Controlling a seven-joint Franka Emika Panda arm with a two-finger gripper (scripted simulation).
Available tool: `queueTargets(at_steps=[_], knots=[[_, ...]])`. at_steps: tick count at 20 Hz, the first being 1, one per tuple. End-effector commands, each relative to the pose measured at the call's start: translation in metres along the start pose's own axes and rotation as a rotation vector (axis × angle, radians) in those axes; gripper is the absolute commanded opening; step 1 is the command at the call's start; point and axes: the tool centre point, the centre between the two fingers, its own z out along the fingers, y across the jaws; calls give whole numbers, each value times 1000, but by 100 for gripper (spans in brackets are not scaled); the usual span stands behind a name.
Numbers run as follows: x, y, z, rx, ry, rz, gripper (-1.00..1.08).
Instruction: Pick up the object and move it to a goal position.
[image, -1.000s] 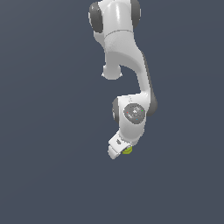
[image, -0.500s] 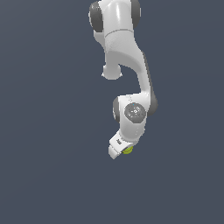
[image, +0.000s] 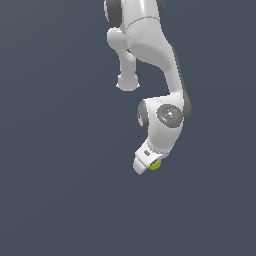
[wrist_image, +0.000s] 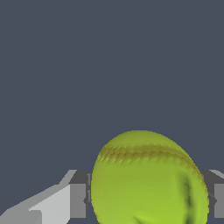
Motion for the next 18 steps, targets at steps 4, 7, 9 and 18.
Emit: queueTargets(at_steps=[4, 7, 9, 18], knots=[[14, -42, -46, -2, 3, -2, -100], [22, -66, -70, -2, 3, -2, -100], [27, -81, -87, -3, 3, -2, -100], [44, -125, -135, -2, 4, -2, -100]])
